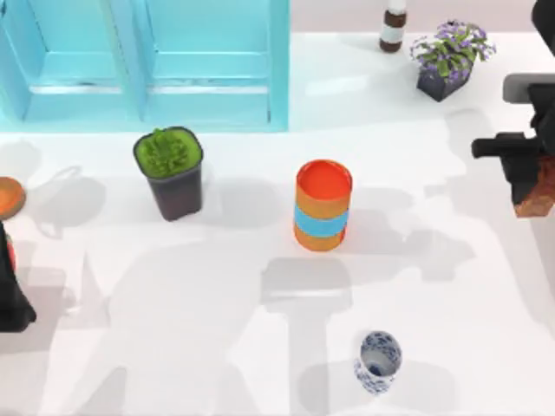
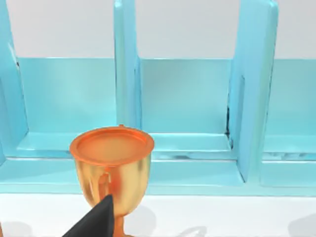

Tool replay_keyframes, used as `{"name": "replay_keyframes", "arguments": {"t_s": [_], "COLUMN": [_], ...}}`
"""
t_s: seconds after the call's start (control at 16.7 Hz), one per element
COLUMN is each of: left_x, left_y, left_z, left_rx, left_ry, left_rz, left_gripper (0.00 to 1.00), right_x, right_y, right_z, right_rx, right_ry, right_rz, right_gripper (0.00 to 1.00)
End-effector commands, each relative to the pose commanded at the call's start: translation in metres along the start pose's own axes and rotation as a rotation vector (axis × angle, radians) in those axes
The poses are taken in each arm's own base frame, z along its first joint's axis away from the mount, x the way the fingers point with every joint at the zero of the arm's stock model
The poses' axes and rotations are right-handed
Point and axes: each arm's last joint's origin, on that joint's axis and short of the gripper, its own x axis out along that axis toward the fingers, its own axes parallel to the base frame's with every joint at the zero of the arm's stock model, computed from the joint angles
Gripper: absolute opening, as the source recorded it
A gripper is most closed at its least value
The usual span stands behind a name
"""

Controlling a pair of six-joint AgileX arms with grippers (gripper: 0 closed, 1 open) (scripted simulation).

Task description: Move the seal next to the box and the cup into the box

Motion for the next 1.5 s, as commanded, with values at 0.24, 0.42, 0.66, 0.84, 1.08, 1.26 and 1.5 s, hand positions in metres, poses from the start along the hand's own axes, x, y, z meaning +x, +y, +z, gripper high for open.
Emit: {"name": "replay_keyframes", "arguments": {"t_s": [0.24, 0.42, 0.66, 0.84, 1.08, 1.26, 1.5], "left_x": [0.0, 0.0, 0.0, 0.0, 0.0, 0.0, 0.0], "left_y": [0.0, 0.0, 0.0, 0.0, 0.0, 0.0, 0.0], "left_z": [0.0, 0.0, 0.0, 0.0, 0.0, 0.0, 0.0], "left_rx": [0.0, 0.0, 0.0, 0.0, 0.0, 0.0, 0.0], "left_ry": [0.0, 0.0, 0.0, 0.0, 0.0, 0.0, 0.0], "left_rz": [0.0, 0.0, 0.0, 0.0, 0.0, 0.0, 0.0], "left_gripper": [1.0, 1.0, 1.0, 1.0, 1.0, 1.0, 1.0], "right_x": [0.018, 0.018, 0.018, 0.018, 0.018, 0.018, 0.018], "right_y": [-0.001, -0.001, -0.001, -0.001, -0.001, -0.001, -0.001], "right_z": [-0.002, -0.002, -0.002, -0.002, -0.002, -0.002, -0.002], "right_rx": [0.003, 0.003, 0.003, 0.003, 0.003, 0.003, 0.003], "right_ry": [0.003, 0.003, 0.003, 0.003, 0.003, 0.003, 0.003], "right_rz": [-0.001, -0.001, -0.001, -0.001, -0.001, -0.001, -0.001], "right_gripper": [0.0, 0.0, 0.23, 0.45, 0.75, 0.98, 1.0]}}
